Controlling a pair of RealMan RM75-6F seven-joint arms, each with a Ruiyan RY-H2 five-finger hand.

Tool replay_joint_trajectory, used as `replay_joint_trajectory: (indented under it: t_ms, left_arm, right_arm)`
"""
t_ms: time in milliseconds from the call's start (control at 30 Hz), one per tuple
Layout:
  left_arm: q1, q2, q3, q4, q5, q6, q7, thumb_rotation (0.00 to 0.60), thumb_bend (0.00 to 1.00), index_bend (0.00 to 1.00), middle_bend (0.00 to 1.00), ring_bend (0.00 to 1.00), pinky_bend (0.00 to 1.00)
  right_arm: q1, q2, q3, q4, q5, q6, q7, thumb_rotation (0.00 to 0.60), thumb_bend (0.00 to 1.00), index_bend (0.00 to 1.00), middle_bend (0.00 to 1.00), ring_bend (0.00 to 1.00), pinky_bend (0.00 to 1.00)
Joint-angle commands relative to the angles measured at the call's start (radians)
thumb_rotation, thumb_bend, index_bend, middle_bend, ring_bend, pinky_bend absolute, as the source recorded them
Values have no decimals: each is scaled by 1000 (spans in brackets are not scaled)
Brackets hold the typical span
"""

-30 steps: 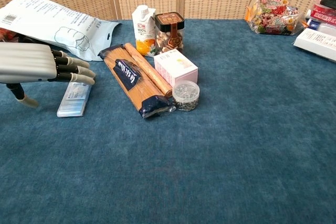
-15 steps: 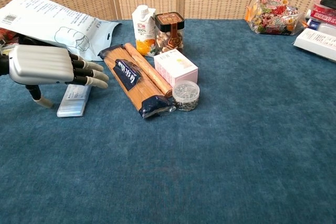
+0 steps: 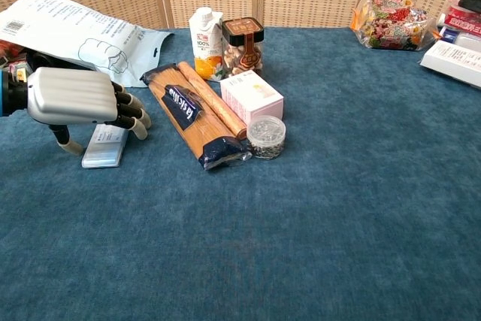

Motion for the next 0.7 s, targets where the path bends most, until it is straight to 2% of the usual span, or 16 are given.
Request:
replay_joint_trajectory:
  t_ms: [33, 267, 500, 700]
  left_arm:
    - [-3, 0, 2, -3, 0, 5, 7, 600, 131, 620, 512, 431, 498]
    - [-1, 15, 2, -16, -6, 27, 37, 600, 159, 708, 603, 517, 586]
    - [12, 64, -28, -58, -36, 94, 64, 600, 161, 713, 607, 522, 594]
    - [5, 149, -70, -147, -64, 177, 107, 600, 155, 712, 606, 522, 596]
  right_arm:
    - [-1, 0, 0, 0, -1, 1, 1, 600, 0, 0, 0, 0, 0]
    - [-3, 3, -2, -5, -9, 8, 1, 600, 0, 0, 0, 0, 0]
    - [-6, 5, -4, -10, -17, 13, -1, 600, 0, 0, 0, 0, 0]
    - [-7, 3, -7, -17, -25, 16, -9, 600, 0, 0, 0, 0, 0]
